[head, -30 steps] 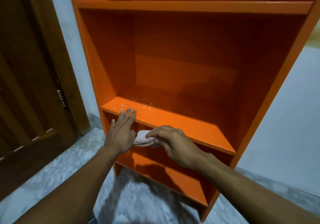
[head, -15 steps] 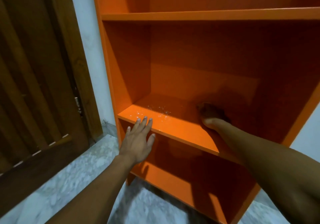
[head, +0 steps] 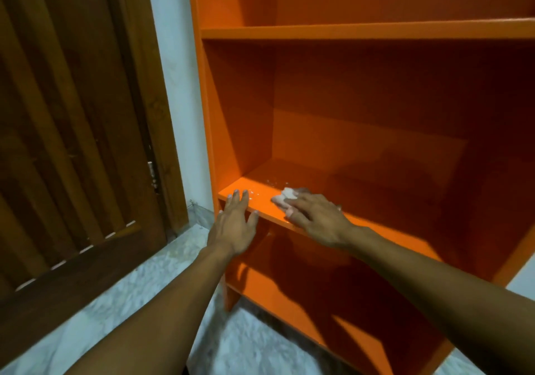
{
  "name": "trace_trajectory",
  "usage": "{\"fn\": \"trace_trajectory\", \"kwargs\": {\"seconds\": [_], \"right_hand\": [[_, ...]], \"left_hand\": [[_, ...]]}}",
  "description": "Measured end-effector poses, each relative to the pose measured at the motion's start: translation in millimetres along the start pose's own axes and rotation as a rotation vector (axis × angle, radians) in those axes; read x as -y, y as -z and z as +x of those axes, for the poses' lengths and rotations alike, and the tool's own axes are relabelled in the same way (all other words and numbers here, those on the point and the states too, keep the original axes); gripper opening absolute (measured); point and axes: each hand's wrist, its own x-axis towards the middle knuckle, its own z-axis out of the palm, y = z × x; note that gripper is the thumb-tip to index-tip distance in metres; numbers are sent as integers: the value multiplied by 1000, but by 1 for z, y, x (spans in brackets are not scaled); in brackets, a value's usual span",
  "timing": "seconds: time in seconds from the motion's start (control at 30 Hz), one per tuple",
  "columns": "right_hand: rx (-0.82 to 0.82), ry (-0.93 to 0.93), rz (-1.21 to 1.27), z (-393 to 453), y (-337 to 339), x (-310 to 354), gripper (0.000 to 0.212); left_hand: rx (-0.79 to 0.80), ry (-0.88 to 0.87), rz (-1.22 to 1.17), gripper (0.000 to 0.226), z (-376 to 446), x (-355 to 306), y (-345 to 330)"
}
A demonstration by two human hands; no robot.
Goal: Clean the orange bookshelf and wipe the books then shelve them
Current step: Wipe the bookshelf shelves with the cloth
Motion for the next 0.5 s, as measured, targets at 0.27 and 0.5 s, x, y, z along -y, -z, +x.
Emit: {"fn": "trace_trajectory", "kwargs": {"seconds": [0.27,0.5], "right_hand": [[-87,220,245,-37,6,52,37],[-400,-196,477,14,27,-13,42]], "left_hand": [[-83,-48,-70,57,-39,9,56],[-78,-90,-51,62,-35,22,61]]}}
